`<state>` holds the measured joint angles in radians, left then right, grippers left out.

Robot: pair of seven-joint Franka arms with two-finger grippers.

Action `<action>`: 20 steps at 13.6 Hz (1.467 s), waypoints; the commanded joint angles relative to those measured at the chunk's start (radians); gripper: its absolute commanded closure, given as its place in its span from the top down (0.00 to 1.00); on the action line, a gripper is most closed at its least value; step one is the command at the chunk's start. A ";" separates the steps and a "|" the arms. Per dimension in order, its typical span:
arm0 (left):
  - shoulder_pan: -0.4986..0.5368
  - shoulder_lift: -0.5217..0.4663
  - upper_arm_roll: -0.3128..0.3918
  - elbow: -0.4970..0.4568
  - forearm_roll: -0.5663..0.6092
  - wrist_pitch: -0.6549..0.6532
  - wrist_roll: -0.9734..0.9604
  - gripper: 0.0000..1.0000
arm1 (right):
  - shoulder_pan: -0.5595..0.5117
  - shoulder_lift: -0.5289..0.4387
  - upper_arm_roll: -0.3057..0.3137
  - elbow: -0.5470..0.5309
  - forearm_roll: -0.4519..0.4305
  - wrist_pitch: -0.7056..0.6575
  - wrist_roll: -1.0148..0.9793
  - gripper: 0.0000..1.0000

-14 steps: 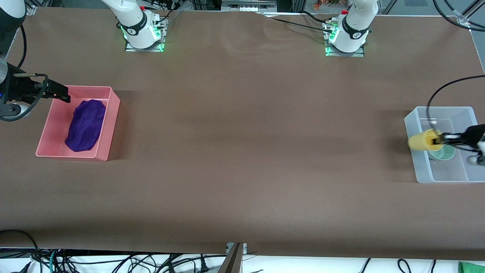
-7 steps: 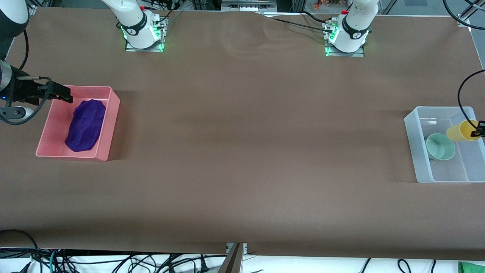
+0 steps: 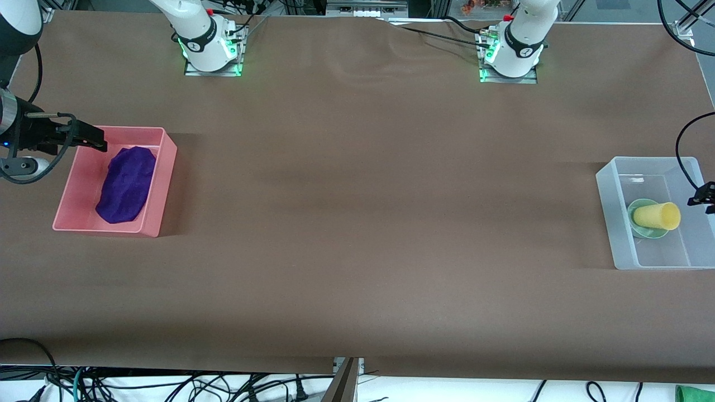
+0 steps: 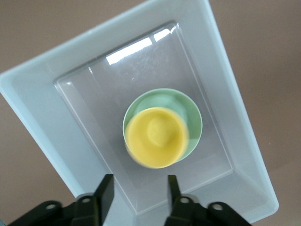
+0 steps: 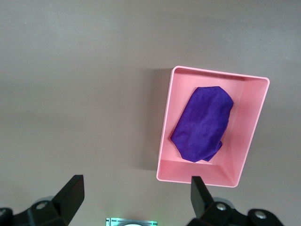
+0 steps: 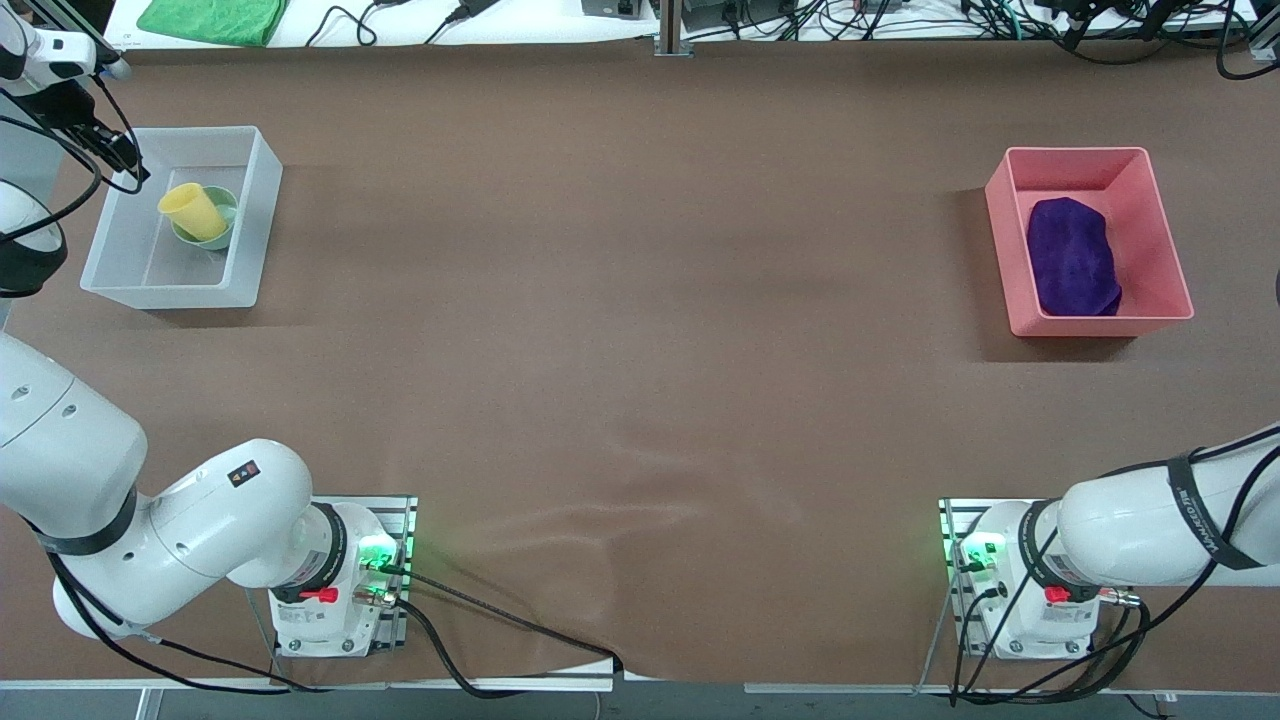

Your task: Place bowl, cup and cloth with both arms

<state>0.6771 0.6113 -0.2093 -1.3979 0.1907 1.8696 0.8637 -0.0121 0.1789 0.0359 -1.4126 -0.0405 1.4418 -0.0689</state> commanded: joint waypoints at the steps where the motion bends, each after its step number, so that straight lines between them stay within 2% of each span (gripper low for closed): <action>1: -0.001 -0.039 -0.044 0.017 0.009 -0.045 0.003 1.00 | -0.003 0.001 0.010 0.014 -0.009 -0.006 0.018 1.00; 6: -0.001 -0.179 -0.253 0.019 0.009 -0.246 -0.260 1.00 | -0.003 0.001 0.010 0.012 -0.009 -0.007 0.017 1.00; 9: 0.001 -0.245 -0.395 0.020 0.010 -0.380 -0.554 1.00 | -0.003 0.001 0.009 0.014 -0.009 -0.007 0.017 1.00; 14: 0.002 -0.295 -0.567 0.013 0.007 -0.435 -0.981 1.00 | -0.003 0.001 0.009 0.014 -0.009 -0.006 0.017 1.00; 16: -0.019 -0.327 -0.561 -0.013 -0.008 -0.425 -1.028 1.00 | -0.003 0.001 0.009 0.014 -0.009 -0.006 0.017 1.00; 17: -0.057 -0.364 -0.511 -0.048 -0.028 -0.402 -1.031 1.00 | -0.003 0.001 0.007 0.012 -0.009 -0.006 0.017 1.00; 18: -0.120 -0.405 -0.427 -0.079 -0.074 -0.383 -1.029 1.00 | -0.005 0.001 0.007 0.012 -0.009 -0.006 0.017 1.00; 19: -0.198 -0.432 -0.306 -0.091 -0.132 -0.371 -1.020 1.00 | -0.005 0.001 0.007 0.012 -0.009 -0.006 0.015 1.00; 20: -0.268 -0.452 -0.215 -0.099 -0.161 -0.371 -1.011 1.00 | -0.005 0.001 0.007 0.012 -0.009 -0.006 0.014 1.00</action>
<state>0.5177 0.2544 -0.5942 -1.4273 0.0968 1.4666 -0.1581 -0.0120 0.1789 0.0365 -1.4123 -0.0405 1.4421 -0.0685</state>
